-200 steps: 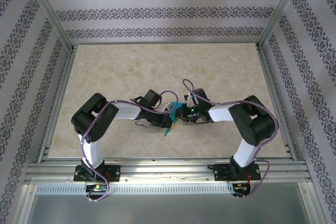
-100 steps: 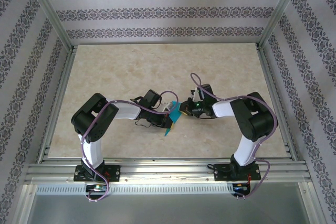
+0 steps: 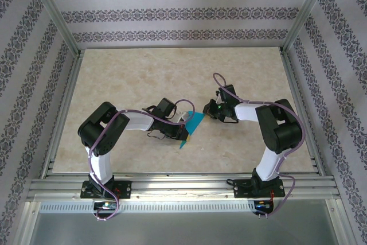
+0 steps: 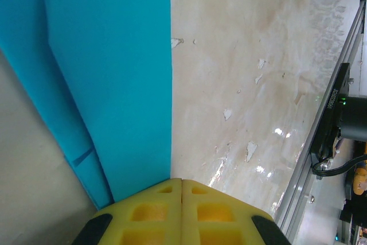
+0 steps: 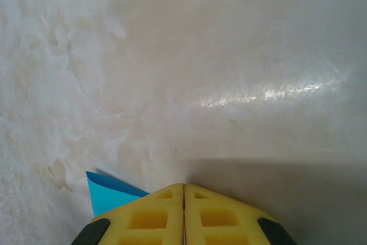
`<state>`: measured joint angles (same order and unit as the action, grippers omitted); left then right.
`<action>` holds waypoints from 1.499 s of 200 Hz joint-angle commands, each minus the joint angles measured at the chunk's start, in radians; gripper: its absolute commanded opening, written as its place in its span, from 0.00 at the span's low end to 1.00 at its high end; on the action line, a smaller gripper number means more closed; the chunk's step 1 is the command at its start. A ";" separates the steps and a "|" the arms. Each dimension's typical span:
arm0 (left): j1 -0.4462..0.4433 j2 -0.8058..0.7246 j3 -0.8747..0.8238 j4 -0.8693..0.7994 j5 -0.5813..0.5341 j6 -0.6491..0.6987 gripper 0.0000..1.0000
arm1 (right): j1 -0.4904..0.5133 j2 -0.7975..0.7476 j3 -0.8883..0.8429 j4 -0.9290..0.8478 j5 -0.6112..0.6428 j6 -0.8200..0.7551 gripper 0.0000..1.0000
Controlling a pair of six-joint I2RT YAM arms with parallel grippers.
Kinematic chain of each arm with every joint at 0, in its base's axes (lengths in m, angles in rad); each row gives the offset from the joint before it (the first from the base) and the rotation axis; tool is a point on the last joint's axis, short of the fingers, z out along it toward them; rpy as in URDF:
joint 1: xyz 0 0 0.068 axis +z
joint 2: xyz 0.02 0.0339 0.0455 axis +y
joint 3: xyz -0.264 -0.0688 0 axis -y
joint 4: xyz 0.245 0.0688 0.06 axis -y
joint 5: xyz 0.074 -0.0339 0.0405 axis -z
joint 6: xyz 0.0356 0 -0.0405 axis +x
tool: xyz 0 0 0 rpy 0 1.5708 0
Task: Fold a paper plane with a square sheet of paper (pick it up from the middle)
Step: Fold the wing for the fifth time at the center of the table.
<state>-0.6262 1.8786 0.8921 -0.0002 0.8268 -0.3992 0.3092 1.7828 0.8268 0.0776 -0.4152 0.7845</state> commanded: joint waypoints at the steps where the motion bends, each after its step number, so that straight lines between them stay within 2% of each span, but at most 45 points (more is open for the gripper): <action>1: 0.003 0.030 -0.053 -0.170 -0.034 0.025 0.00 | -0.022 -0.044 0.049 -0.092 0.086 -0.051 0.09; 40: 0.003 0.029 -0.056 -0.164 -0.034 0.021 0.00 | -0.017 -0.219 0.009 -0.119 0.137 -0.050 0.09; 67: 0.003 0.029 -0.051 -0.158 -0.036 0.014 0.00 | 0.053 -0.304 -0.060 -0.067 0.117 -0.036 0.10; 94: 0.003 0.028 -0.051 -0.152 -0.036 0.008 0.00 | 0.128 -0.257 -0.101 -0.004 0.009 0.029 0.08; 134: 0.003 0.023 -0.059 -0.140 -0.038 0.001 0.00 | 0.217 -0.184 -0.126 0.068 0.001 0.083 0.05; 178: 0.003 0.019 -0.058 -0.134 -0.035 -0.003 0.00 | 0.237 -0.095 -0.132 0.163 -0.041 0.123 0.04; 216: 0.003 -0.003 -0.059 -0.132 -0.006 -0.009 0.00 | 0.235 -0.045 -0.141 0.060 0.056 0.110 0.00; 244: 0.003 -0.032 -0.054 -0.168 0.033 0.003 0.00 | 0.223 -0.034 -0.149 0.046 0.066 0.102 0.00; 300: 0.003 -0.088 -0.095 -0.270 0.018 0.026 0.00 | 0.215 -0.022 -0.140 0.034 0.070 0.091 0.00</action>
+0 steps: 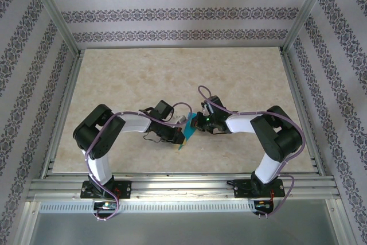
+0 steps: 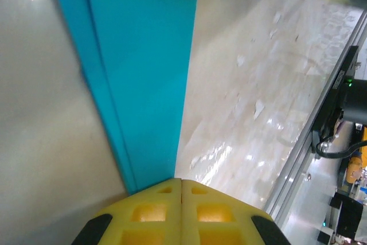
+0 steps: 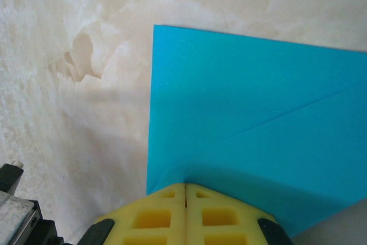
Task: Fold a paper plane with a square sheet of paper (pick it up from the middle)
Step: Fold the wing for the fifth time at the center of the table.
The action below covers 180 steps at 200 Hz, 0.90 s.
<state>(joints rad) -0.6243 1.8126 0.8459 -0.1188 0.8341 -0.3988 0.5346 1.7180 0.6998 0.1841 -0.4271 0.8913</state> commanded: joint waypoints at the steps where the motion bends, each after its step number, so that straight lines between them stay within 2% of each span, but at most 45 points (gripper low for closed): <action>1: 0.001 -0.023 -0.051 -0.152 0.013 0.025 0.00 | -0.010 0.043 -0.013 -0.072 0.081 -0.016 0.00; 19: 0.001 -0.031 -0.076 -0.157 0.012 0.021 0.00 | -0.012 0.042 -0.014 -0.069 0.081 -0.014 0.00; 49: 0.001 -0.071 -0.113 -0.194 -0.056 0.009 0.00 | -0.013 0.041 -0.013 -0.072 0.077 -0.018 0.00; 104: -0.001 -0.162 -0.139 -0.158 -0.046 -0.041 0.00 | -0.012 0.047 -0.016 -0.062 0.071 -0.014 0.00; 139: 0.000 -0.278 -0.126 -0.026 -0.067 -0.101 0.00 | -0.010 0.047 -0.014 -0.062 0.068 -0.014 0.00; 157: -0.001 -0.247 -0.074 0.023 -0.045 -0.119 0.00 | -0.010 0.048 -0.014 -0.057 0.064 -0.011 0.00; 180: -0.001 -0.130 0.022 0.037 -0.019 -0.132 0.00 | -0.009 0.054 -0.011 -0.055 0.054 -0.013 0.00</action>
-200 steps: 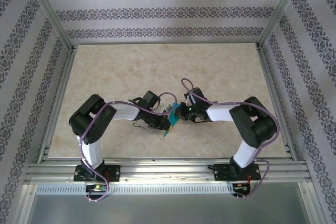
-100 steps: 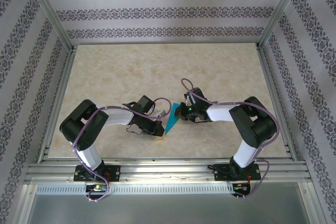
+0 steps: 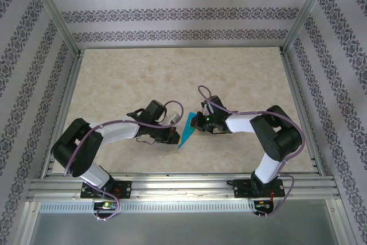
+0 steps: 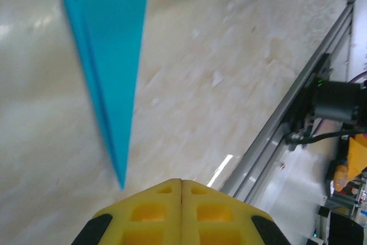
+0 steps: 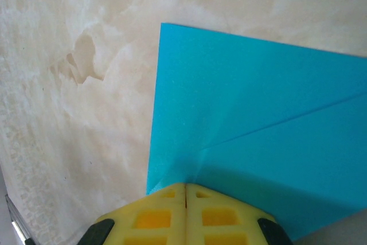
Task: Fold a paper plane with a square sheet of paper (pick it up from the middle)
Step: Fold the wing for the fifth time at the center of the table.
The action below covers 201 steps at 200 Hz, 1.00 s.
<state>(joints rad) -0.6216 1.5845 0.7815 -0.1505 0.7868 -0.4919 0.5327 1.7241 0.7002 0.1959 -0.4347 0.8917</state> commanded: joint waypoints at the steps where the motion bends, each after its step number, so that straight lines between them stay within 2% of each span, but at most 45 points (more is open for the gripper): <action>1: -0.004 0.103 0.090 0.070 0.029 -0.041 0.00 | -0.007 0.048 -0.012 -0.067 0.061 -0.014 0.00; 42: -0.004 0.261 0.168 0.065 0.008 -0.044 0.00 | -0.002 0.061 -0.003 -0.058 0.047 -0.012 0.00; 95: -0.004 0.319 0.117 -0.032 -0.085 -0.005 0.00 | -0.027 0.056 0.013 -0.067 0.036 -0.046 0.01; 152: -0.005 0.325 0.034 -0.007 -0.080 -0.013 0.00 | -0.146 0.037 0.024 -0.064 -0.002 -0.109 0.05; 201: -0.004 0.297 -0.008 0.043 -0.052 -0.029 0.00 | -0.311 0.042 0.058 -0.061 -0.045 -0.146 0.06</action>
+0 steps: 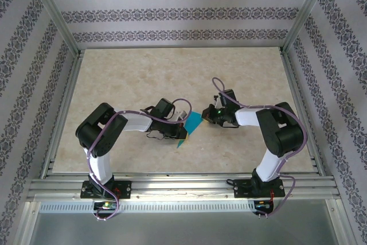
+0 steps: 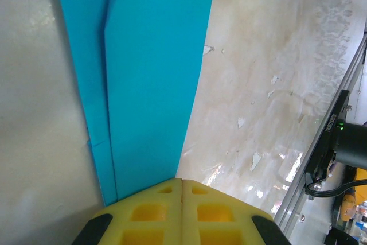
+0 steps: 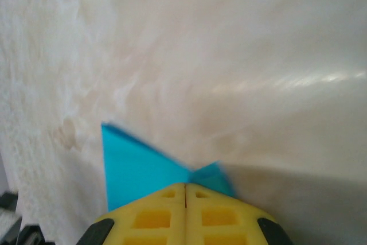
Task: Fold a paper plane with a square sheet of paper (pick it up from the middle)
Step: Fold the wing for the fifth time at the center of the table, then move a paper plane to the center of the table.
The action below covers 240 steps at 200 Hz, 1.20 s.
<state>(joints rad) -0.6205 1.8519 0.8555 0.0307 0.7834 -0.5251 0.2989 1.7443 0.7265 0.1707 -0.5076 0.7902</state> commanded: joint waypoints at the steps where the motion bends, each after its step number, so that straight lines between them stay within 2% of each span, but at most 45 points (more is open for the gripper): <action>1: -0.005 0.029 -0.082 -0.135 -0.048 0.004 0.00 | -0.078 0.020 0.033 -0.038 0.027 -0.045 0.06; 33: -0.005 -0.032 -0.078 -0.109 -0.018 -0.023 0.00 | -0.075 -0.075 0.074 -0.098 0.009 -0.056 0.07; 46: -0.005 -0.097 -0.064 -0.101 -0.018 -0.041 0.05 | -0.043 -0.137 0.066 -0.126 0.027 -0.049 0.10; 60: -0.001 -0.163 -0.036 -0.120 -0.045 -0.047 0.18 | 0.009 -0.196 0.030 -0.125 0.055 -0.029 0.14; 92: 0.054 -0.229 -0.019 -0.135 -0.098 -0.073 0.23 | 0.122 -0.264 -0.065 -0.111 0.127 0.042 0.20; 120: 0.107 -0.192 0.004 -0.185 -0.136 -0.071 0.24 | 0.208 -0.257 -0.108 -0.093 0.152 0.090 0.22; 146: 0.116 -0.145 0.050 -0.243 -0.149 -0.036 0.27 | 0.256 -0.241 -0.139 -0.050 0.161 0.133 0.25; 192: 0.115 -0.083 0.062 -0.244 -0.031 -0.003 0.32 | 0.289 -0.208 -0.133 -0.037 0.162 0.148 0.26; 240: 0.114 -0.023 0.093 -0.324 0.016 0.063 0.36 | 0.290 -0.193 -0.127 -0.028 0.152 0.152 0.27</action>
<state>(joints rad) -0.5083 1.7950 0.9138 -0.2173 0.7418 -0.5255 0.5789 1.5360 0.5968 0.1184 -0.3630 0.9230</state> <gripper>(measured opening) 0.355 0.269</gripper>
